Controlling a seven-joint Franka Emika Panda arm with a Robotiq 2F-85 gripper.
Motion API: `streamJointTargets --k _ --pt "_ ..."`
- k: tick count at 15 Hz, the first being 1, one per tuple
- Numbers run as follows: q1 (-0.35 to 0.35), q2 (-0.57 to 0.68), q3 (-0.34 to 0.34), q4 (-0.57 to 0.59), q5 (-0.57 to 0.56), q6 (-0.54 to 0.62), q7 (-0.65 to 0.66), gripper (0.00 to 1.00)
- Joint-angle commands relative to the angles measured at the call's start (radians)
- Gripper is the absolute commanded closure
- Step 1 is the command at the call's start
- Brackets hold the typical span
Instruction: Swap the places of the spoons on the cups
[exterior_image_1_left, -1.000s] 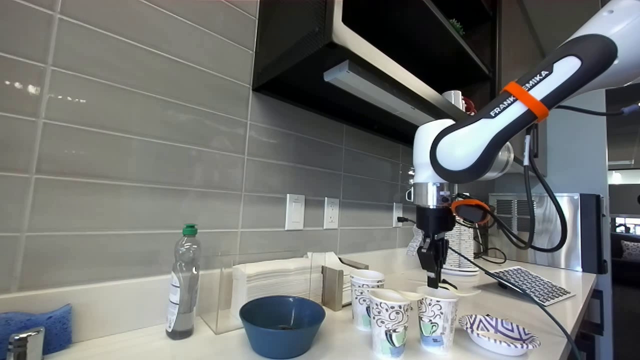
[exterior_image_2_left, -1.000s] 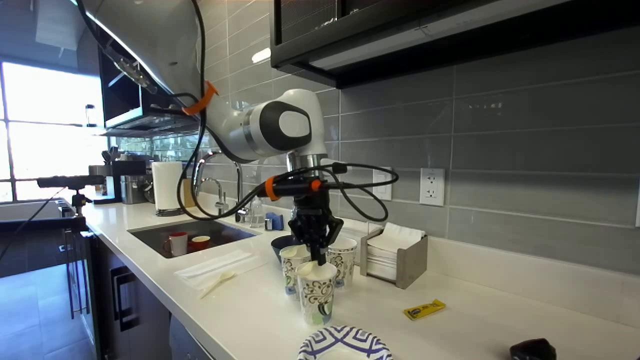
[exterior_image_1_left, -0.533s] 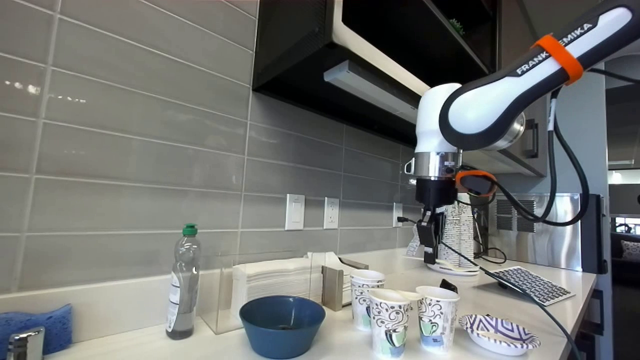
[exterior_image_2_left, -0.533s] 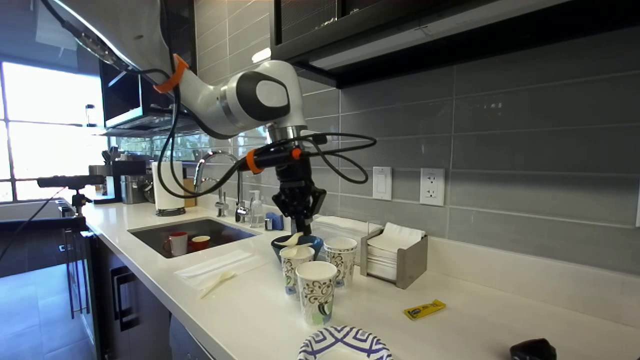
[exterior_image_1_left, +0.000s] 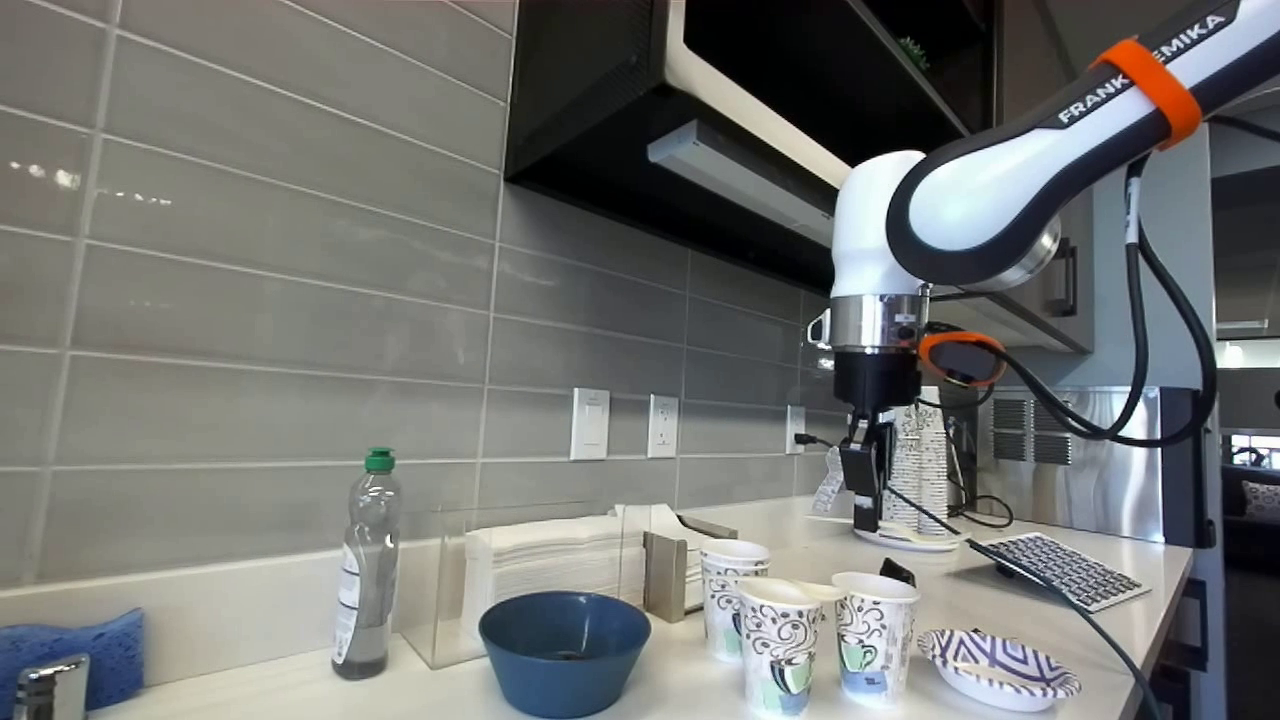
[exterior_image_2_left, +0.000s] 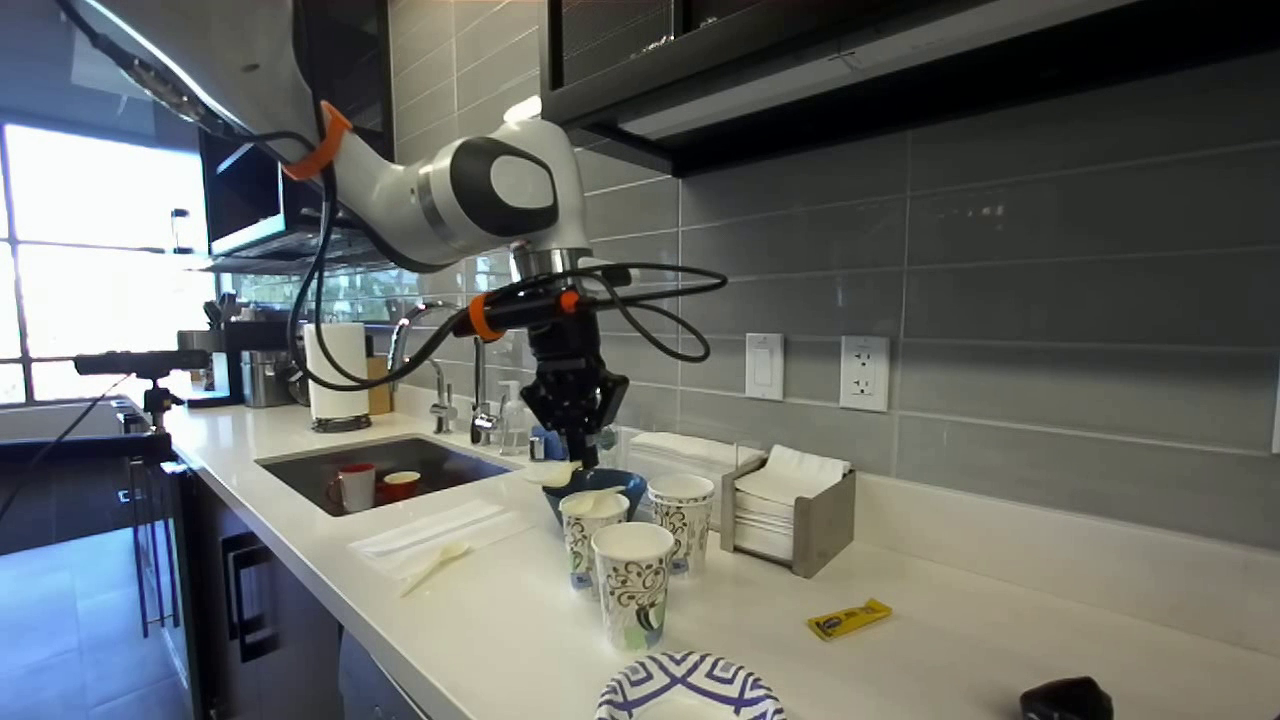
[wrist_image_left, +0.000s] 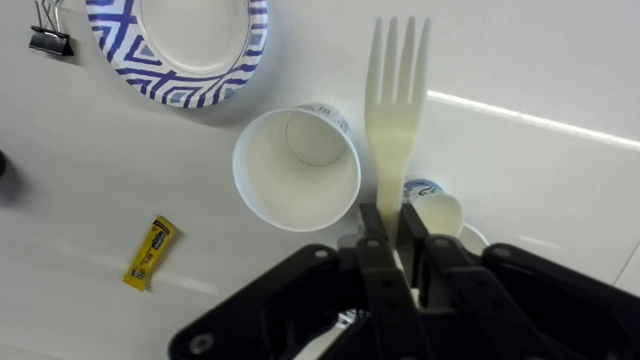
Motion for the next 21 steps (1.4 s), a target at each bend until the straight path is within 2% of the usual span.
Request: streamJointTargets --k 1,5,12,18,21 --pt "0.000 0.000 0.000 0.002 0.000 -0.002 0.000 0.97" --pt "0.035 -0.018 0.034 -0.015 -0.006 0.000 -0.018 0.97" --pt "0.126 -0.015 0.096 -0.108 0.030 0.125 -0.034 0.97" --pt "0.164 -0.003 0.096 -0.224 0.090 0.264 -0.052 0.97" --pt "0.158 0.031 0.093 -0.255 0.103 0.335 -0.058 0.97"
